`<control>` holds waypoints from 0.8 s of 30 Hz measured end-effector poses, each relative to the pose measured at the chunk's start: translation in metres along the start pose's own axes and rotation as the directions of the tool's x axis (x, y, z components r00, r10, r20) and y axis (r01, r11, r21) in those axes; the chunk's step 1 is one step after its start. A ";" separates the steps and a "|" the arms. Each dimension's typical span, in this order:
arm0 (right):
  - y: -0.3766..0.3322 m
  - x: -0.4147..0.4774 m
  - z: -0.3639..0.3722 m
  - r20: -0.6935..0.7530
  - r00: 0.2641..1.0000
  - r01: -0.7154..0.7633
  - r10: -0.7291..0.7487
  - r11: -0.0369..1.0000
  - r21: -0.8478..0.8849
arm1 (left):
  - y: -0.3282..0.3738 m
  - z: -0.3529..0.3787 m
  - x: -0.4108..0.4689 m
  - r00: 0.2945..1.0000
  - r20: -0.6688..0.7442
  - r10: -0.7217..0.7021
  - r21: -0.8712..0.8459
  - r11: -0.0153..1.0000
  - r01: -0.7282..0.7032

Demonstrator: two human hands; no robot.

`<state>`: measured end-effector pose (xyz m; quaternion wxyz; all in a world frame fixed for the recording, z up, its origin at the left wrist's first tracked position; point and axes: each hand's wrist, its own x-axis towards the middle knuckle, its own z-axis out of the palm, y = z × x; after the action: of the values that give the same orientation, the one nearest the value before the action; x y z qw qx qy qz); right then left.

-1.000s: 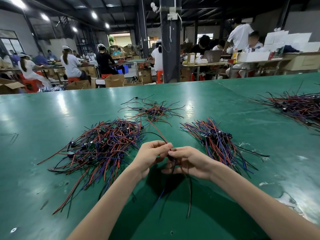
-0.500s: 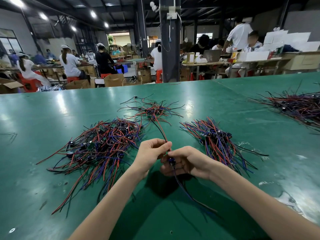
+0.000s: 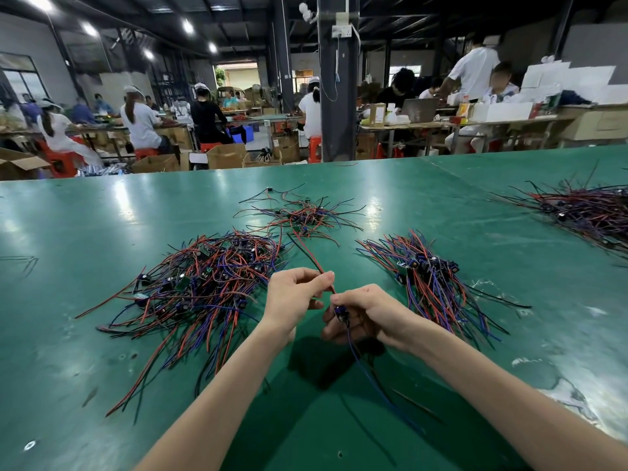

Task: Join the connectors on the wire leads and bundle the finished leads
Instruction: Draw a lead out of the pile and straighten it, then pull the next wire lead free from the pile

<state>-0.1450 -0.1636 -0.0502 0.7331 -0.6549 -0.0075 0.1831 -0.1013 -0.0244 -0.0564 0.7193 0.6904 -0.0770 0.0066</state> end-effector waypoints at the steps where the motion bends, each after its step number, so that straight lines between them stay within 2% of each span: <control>1: 0.000 0.000 0.001 0.007 1.000 -0.003 0.003 1.000 -0.004 | 0.001 -0.002 0.002 0.999 -0.034 0.004 -0.013 1.000 -0.004; 9: -0.002 -0.002 0.003 0.001 1.000 0.017 -0.017 1.000 -0.011 | -0.001 -0.008 0.009 0.984 -0.152 0.088 0.043 0.996 -0.082; 15: 0.000 -0.006 0.002 0.105 0.994 -0.033 0.032 0.999 0.006 | 0.001 -0.029 0.025 0.938 -0.338 0.073 -0.014 0.997 -0.082; 18: -0.001 -0.005 0.006 0.145 0.989 -0.041 0.041 0.999 -0.002 | 0.002 -0.036 0.025 0.915 -0.377 0.142 0.098 0.989 -0.113; 22: -0.002 -0.007 0.004 0.149 0.988 -0.025 0.029 0.999 -0.030 | 0.005 -0.034 0.019 0.876 -0.331 0.351 0.359 0.905 -0.227; 24: -0.001 -0.007 0.001 0.129 0.991 -0.011 0.017 0.999 -0.050 | 0.007 -0.033 0.017 0.868 -0.317 0.382 0.403 0.883 -0.242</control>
<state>-0.1512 -0.1642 -0.0473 0.7135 -0.6595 -0.0551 0.2301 -0.0817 0.0071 -0.0481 0.5746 0.7699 -0.0433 0.2742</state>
